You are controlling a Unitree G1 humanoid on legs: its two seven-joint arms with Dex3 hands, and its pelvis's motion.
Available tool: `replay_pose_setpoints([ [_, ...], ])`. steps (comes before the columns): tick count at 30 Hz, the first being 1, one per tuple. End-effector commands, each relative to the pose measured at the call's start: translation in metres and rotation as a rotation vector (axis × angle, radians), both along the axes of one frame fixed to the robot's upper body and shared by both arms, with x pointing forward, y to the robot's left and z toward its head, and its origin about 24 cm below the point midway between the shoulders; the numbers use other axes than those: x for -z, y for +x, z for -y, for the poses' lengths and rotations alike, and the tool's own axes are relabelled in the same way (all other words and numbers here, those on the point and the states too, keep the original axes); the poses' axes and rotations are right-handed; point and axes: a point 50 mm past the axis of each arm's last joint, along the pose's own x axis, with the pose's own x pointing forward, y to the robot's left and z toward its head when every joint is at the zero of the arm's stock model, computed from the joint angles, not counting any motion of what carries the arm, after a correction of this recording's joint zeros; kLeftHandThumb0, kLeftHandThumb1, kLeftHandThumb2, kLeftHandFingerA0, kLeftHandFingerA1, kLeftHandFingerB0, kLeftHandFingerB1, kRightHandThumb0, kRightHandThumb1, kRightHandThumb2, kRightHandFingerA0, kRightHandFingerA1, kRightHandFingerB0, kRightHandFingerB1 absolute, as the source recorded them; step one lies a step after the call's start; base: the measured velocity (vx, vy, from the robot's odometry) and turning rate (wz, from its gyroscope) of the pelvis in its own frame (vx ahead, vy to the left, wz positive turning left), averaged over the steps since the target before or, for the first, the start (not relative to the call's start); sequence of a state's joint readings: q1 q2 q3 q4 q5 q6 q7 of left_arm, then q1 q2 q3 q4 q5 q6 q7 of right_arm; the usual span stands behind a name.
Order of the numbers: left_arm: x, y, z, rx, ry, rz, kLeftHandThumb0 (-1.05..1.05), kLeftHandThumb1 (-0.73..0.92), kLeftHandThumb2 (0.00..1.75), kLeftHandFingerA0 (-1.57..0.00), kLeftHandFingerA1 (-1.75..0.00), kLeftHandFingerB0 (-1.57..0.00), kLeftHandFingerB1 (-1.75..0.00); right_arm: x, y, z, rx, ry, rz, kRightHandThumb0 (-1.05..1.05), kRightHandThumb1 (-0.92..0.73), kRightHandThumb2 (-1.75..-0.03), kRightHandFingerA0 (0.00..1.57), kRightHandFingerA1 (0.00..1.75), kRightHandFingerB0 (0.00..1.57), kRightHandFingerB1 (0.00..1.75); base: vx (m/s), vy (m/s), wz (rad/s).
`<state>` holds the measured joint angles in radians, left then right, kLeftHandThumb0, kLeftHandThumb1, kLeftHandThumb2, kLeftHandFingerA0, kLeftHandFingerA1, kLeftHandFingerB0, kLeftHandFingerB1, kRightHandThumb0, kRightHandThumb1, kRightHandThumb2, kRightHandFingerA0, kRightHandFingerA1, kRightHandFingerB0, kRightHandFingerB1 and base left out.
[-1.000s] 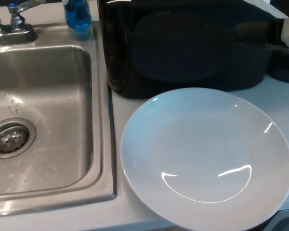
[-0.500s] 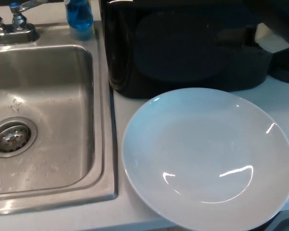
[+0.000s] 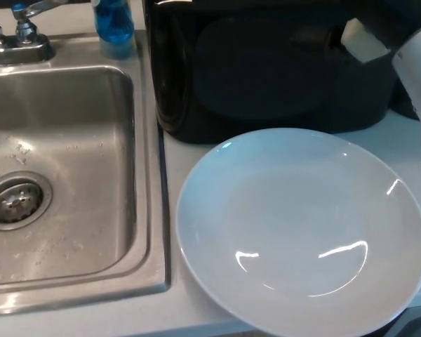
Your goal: Walk towards the tissue paper container and pull out a piece of tissue paper and use it to wipe the plate
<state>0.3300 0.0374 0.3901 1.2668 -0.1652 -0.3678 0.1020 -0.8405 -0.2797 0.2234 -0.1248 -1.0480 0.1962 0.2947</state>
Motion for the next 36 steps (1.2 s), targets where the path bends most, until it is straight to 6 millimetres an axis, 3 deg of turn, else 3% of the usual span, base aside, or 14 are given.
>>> replay_pose_setpoints([
  [1,-0.004,-0.003,-0.005,0.006,0.034,0.027,-0.02,0.54,0.98,-1.03,-1.01,-0.94,-0.71,-0.006,0.004,0.006,0.017,0.055,0.079,-0.64,-0.45,-0.89,0.00,0.50,0.02,0.33,0.00,0.000,0.00],
  [10,-0.006,-0.015,-0.003,0.028,0.048,-0.003,-0.02,0.50,1.08,-1.00,-0.99,-0.82,-0.82,0.000,0.008,0.006,0.003,0.082,0.089,-0.59,-0.65,-0.61,0.14,0.47,0.05,0.27,0.00,0.000,0.00],
  [11,-0.006,-0.015,-0.003,0.030,0.051,-0.002,-0.05,0.54,0.94,-1.00,-0.95,-0.93,-0.68,0.000,0.008,0.005,-0.009,0.096,0.107,-0.63,-0.51,-0.90,0.26,0.61,0.01,0.33,0.00,0.000,0.00],
  [13,-0.007,-0.015,-0.003,0.033,0.055,-0.002,-0.05,0.54,0.94,-1.00,-0.95,-0.93,-0.68,0.000,0.007,0.005,-0.027,0.116,0.135,-0.63,-0.51,-0.90,0.26,0.61,0.01,0.33,0.00,0.000,0.00],
  [16,-0.006,-0.016,-0.003,0.044,0.051,-0.009,-0.02,0.52,0.94,-1.00,-0.94,-0.93,-0.68,0.001,0.008,0.005,-0.060,0.137,0.174,-0.58,-0.68,-0.62,0.51,0.69,0.01,0.34,0.00,0.000,0.00],
  [17,-0.006,-0.015,-0.003,0.040,0.052,-0.006,-0.02,0.53,0.94,-1.02,-0.95,-0.93,-0.68,0.001,0.008,0.004,-0.065,0.143,0.179,-0.58,-0.54,-0.93,0.52,0.73,0.00,0.37,0.00,0.000,0.00],
  [20,-0.006,-0.015,-0.003,0.039,0.053,-0.005,-0.02,0.53,0.94,-1.02,-0.95,-0.93,-0.68,0.001,0.008,0.004,-0.069,0.146,0.185,-0.58,-0.54,-0.93,0.52,0.73,0.00,0.37,0.00,0.000,0.00],
  [22,-0.006,-0.016,0.000,0.033,0.059,-0.004,-0.02,0.51,1.07,-0.99,-0.96,-0.92,-0.67,0.007,0.015,0.005,-0.119,0.346,0.148,-0.44,-0.67,-0.59,1.04,1.11,0.08,0.38,0.00,0.000,0.00],
  [27,-0.007,-0.019,0.000,0.039,0.062,-0.010,-0.02,0.51,1.07,-0.99,-0.96,-0.92,-0.67,0.009,0.017,0.006,-0.116,0.353,0.153,-0.44,-0.67,-0.59,1.04,1.11,0.08,0.38,0.00,0.000,0.00],
  [28,-0.008,-0.022,-0.001,0.037,0.062,-0.012,-0.05,0.47,1.10,-1.08,-0.99,-0.99,-0.73,0.013,0.017,0.007,-0.113,0.346,0.145,-0.31,-0.83,-0.72,0.98,1.72,0.54,0.47,0.00,0.000,0.00],
  [30,-0.009,-0.028,-0.002,0.033,0.061,-0.016,-0.05,0.47,1.10,-1.08,-0.99,-0.99,-0.73,0.019,0.018,0.009,-0.108,0.336,0.132,-0.31,-0.83,-0.72,0.98,1.72,0.54,0.47,0.00,0.000,0.00],
  [31,-0.009,-0.029,-0.002,0.032,0.056,-0.018,-0.05,0.47,1.06,-1.03,-1.02,-0.96,-0.74,0.020,0.019,0.010,-0.103,0.297,0.146,-0.29,-0.71,-0.85,0.87,1.70,0.86,0.72,0.00,0.000,0.00],
  [35,-0.009,-0.029,-0.001,0.032,0.054,-0.019,-0.05,0.47,1.06,-1.03,-1.02,-0.96,-0.74,0.021,0.020,0.010,-0.104,0.279,0.154,-0.29,-0.71,-0.85,0.87,1.70,0.86,0.72,0.00,0.000,0.00],
  [36,-0.009,-0.030,-0.001,0.045,0.052,-0.027,-0.06,0.49,1.01,-1.05,-0.98,-0.95,-0.73,0.023,0.021,0.012,-0.100,0.249,0.193,-0.26,-0.66,-0.99,0.83,1.71,0.73,1.27,0.00,0.000,0.00],
])
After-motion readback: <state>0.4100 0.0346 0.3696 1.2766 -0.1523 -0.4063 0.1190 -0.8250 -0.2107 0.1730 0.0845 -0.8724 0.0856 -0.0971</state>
